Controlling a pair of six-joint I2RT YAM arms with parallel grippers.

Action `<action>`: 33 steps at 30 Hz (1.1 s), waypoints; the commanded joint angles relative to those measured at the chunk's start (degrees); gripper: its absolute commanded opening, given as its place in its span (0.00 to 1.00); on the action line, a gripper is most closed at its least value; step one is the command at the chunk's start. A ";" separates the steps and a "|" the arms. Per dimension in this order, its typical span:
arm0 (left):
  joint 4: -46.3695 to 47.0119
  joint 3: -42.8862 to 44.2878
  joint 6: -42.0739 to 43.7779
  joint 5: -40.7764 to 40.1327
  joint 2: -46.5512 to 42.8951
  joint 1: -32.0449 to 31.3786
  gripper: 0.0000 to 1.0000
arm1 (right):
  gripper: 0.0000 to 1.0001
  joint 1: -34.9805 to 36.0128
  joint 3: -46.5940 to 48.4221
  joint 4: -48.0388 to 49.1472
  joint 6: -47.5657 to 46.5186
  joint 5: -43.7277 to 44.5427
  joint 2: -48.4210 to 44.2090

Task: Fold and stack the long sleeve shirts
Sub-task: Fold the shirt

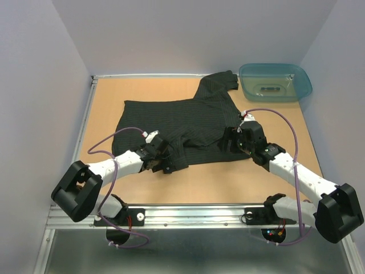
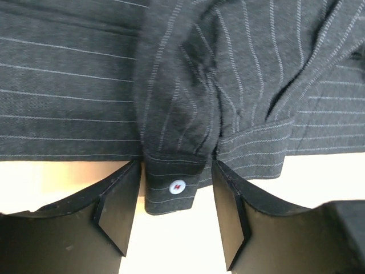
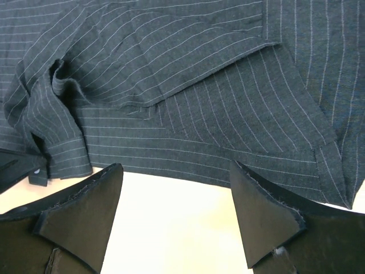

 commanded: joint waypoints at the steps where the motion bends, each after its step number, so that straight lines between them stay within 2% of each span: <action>1: -2.60 0.75 2.55 3.56 1.73 -0.05 0.58 | 0.81 0.36 -1.32 2.98 -0.13 1.91 -0.95; 6: -5.32 1.80 2.55 2.07 0.24 -0.05 0.46 | 0.81 0.36 -1.15 3.24 -0.39 2.26 -0.69; 9: -7.08 2.68 2.99 0.31 -1.25 -0.05 0.27 | 0.81 0.45 -1.41 3.42 -0.13 2.79 -0.34; 10: -7.61 3.03 4.03 -0.30 -1.52 -0.05 0.14 | 0.81 0.36 -1.50 3.42 0.05 3.14 -0.33; 12: -10.06 4.96 5.97 -2.75 -1.34 -0.05 0.01 | 0.81 0.36 -1.76 3.59 0.66 4.37 -0.33; 16: -18.57 12.50 15.52 -11.19 1.11 -0.05 0.00 | 0.81 0.27 -2.46 3.59 1.72 7.17 -0.16; 19: -22.45 16.64 17.22 -18.93 3.04 0.30 0.00 | 0.80 0.27 -2.82 3.68 2.77 8.41 0.28; 24: -23.96 24.03 28.00 -19.29 5.33 1.36 0.00 | 0.80 0.18 -2.73 3.77 4.00 8.07 0.81; 29: -28.34 27.73 34.09 -25.16 8.14 3.72 0.00 | 0.80 0.18 -2.91 3.77 3.83 8.24 0.02; 33: -30.37 30.80 37.09 -24.12 9.38 5.22 0.00 | 0.80 0.18 -2.82 3.77 3.83 7.89 0.19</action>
